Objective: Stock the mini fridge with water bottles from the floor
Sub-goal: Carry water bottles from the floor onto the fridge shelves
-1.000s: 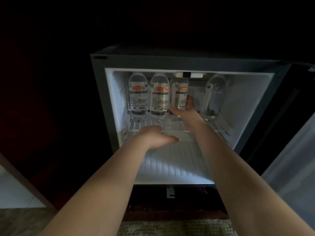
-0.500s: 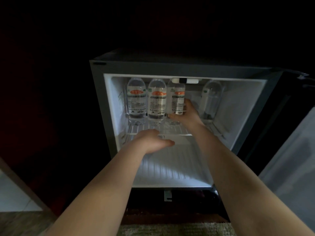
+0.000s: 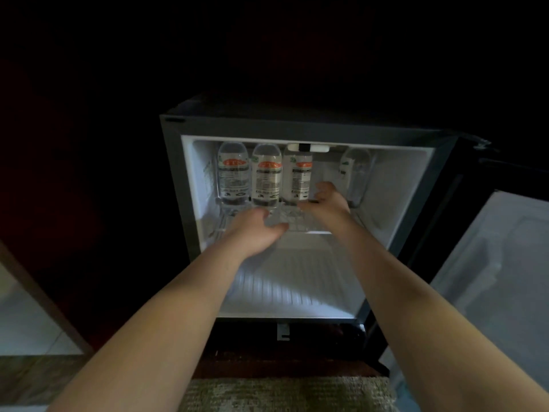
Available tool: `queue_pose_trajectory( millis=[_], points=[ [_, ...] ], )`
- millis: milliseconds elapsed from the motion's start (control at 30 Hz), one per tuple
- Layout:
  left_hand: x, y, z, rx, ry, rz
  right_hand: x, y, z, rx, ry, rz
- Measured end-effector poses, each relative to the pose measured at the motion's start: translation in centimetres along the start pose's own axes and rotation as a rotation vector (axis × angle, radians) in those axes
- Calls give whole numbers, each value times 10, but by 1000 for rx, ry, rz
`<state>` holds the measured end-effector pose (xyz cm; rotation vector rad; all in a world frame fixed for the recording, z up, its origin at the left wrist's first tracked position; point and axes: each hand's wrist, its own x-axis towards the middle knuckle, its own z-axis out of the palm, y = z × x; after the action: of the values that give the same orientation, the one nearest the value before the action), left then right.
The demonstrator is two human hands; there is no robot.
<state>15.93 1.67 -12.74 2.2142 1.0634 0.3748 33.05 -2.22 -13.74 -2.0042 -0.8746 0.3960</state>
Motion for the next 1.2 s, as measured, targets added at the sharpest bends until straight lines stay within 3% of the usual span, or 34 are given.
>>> queue_pose_trajectory(
  millis=[100, 300, 433, 767, 1033, 1200],
  points=[
    [-12, 12, -14, -46, 19, -13, -27, 0, -6, -43, 71, -37],
    [-57, 35, -47, -48, 62, 12, -74, -22, -35, 16, -17, 16],
    [-94, 57, -78, -16, 109, 16, -121, -49, -72, -3, -62, -81],
    [-201, 119, -132, -49, 121, 62, -234, -128, -155, 17, 3, -121],
    [-278, 147, -132, -49, 71, 130, -322, -153, -213, -10, 109, -109],
    [-315, 171, -95, -84, -8, 209, -373, -129, -235, -20, 158, -78]
  ],
)
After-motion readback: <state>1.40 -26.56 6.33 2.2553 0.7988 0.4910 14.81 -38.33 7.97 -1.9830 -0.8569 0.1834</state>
